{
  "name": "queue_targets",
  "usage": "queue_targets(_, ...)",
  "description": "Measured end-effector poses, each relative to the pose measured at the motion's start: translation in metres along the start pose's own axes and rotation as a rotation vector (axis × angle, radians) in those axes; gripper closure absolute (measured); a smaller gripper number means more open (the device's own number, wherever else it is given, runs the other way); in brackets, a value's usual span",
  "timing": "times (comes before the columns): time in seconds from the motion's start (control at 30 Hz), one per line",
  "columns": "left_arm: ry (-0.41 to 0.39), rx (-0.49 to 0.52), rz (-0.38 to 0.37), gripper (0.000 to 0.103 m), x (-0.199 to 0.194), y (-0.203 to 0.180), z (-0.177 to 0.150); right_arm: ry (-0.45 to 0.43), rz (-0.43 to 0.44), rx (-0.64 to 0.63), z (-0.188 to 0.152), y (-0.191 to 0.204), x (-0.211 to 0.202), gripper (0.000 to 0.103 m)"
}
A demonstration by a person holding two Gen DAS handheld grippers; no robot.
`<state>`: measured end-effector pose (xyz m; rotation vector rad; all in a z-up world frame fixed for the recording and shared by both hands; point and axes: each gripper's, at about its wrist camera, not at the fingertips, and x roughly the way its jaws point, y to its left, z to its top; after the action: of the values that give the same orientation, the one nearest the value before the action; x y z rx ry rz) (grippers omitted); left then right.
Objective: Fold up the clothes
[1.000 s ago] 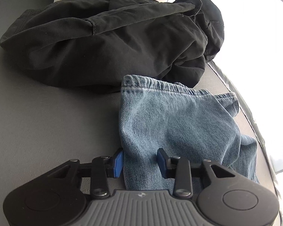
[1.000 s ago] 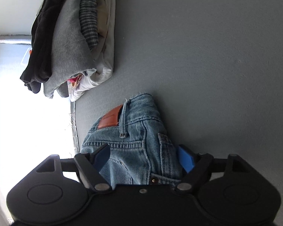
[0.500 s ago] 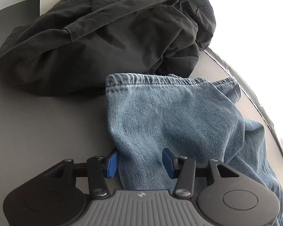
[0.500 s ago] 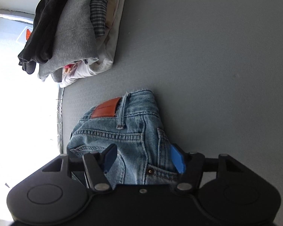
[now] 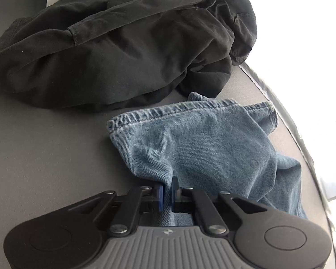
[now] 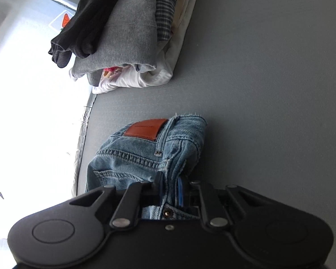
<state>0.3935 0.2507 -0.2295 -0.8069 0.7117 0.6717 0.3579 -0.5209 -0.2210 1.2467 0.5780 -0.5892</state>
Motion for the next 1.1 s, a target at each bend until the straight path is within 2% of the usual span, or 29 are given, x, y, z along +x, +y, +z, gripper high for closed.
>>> queue_targets(0.1,-0.035,0.001,-0.098,0.098,-0.016,-0.019,0.011,-0.047,0.101,-0.048,0.012,0.033,-0.001,0.092)
queue_targets(0.2,-0.089,0.026,-0.221,0.098,-0.04,-0.053,0.025,-0.082,0.211,-0.103,0.028,0.084,0.0,0.093)
queue_targets(0.37,-0.247,0.051,-0.439,0.098,-0.111,-0.102,0.053,-0.111,0.413,-0.14,0.049,0.167,-0.016,0.094)
queue_targets(0.47,-0.348,0.028,-0.535,0.098,-0.157,-0.103,0.066,-0.184,0.546,-0.18,0.06,0.191,-0.051,0.094)
queue_targets(0.57,-0.41,0.012,-0.572,0.098,-0.191,-0.086,0.068,-0.233,0.588,-0.194,0.071,0.181,-0.083,0.094)
queue_targets(0.63,-0.42,0.009,-0.552,0.098,-0.204,-0.067,0.058,-0.256,0.605,-0.192,0.079,0.167,-0.101,0.094)
queue_targets(0.73,-0.388,0.021,-0.481,0.098,-0.208,-0.035,0.031,-0.263,0.518,-0.239,0.081,0.125,-0.116,0.094)
queue_targets(0.83,-0.318,0.02,-0.369,0.098,-0.196,-0.001,0.0,-0.222,0.379,-0.274,0.07,0.07,-0.116,0.094)
queue_targets(1.0,-0.167,0.002,-0.153,0.098,-0.159,0.074,-0.05,-0.157,0.155,-0.217,0.045,-0.024,-0.108,0.094)
queue_targets(1.1,-0.095,0.053,-0.019,0.098,-0.136,0.106,-0.075,-0.125,0.042,-0.194,0.027,-0.066,-0.097,0.094)
